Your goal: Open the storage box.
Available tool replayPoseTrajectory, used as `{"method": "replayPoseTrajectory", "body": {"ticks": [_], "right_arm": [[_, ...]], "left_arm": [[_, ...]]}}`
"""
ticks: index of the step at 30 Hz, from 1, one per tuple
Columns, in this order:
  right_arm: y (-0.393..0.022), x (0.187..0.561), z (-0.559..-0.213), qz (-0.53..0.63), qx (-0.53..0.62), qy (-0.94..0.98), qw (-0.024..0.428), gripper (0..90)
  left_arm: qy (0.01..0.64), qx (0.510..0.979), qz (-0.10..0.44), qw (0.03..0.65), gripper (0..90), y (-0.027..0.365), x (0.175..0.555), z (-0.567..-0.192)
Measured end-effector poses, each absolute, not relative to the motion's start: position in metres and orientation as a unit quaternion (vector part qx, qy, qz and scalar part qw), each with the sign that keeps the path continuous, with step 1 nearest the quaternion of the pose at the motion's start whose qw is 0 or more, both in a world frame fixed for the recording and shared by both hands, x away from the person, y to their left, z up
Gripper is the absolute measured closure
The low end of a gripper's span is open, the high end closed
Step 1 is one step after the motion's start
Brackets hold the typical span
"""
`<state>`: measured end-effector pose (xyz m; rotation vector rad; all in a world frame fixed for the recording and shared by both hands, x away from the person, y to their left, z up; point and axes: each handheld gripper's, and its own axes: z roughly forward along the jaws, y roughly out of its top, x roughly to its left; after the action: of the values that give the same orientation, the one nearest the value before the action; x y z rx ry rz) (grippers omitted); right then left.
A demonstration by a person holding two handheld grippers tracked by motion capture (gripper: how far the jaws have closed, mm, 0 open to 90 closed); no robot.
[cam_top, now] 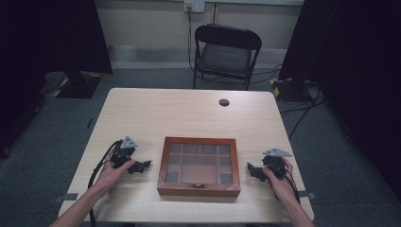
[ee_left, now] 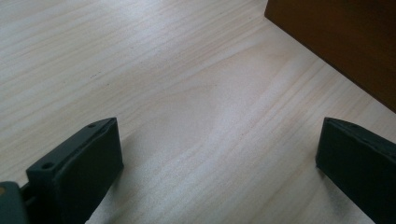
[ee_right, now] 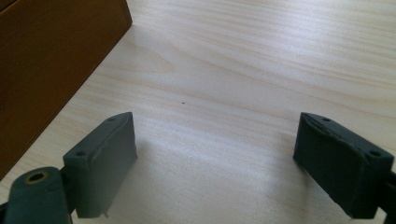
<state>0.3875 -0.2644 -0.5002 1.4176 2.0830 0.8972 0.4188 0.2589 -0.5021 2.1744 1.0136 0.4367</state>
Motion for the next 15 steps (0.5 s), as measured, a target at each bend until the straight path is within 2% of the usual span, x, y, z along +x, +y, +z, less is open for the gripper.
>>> {"method": "replayPoseTrajectory", "body": {"ticks": [5, 7, 8, 15], "right_arm": [[-0.264, 0.387, -0.5, 0.327, 0.516, 0.758, 0.231, 12.1], [-0.264, 0.387, -0.5, 0.327, 0.516, 0.758, 0.231, 12.1], [-0.264, 0.387, -0.5, 0.327, 0.516, 0.758, 0.231, 12.1], [-0.264, 0.387, -0.5, 0.326, 0.516, 0.757, 0.231, 12.1]], "left_arm": [[0.391, 0.841, 0.164, 0.337, 3.2, 0.258, 0.419, -0.499], [0.399, 0.837, 0.165, 0.336, 8.9, 0.257, 0.418, -0.495], [0.399, 0.837, 0.165, 0.336, 18.7, 0.257, 0.418, -0.495], [0.4, 0.834, 0.153, 0.348, 18.1, 0.256, 0.418, -0.484]]}}
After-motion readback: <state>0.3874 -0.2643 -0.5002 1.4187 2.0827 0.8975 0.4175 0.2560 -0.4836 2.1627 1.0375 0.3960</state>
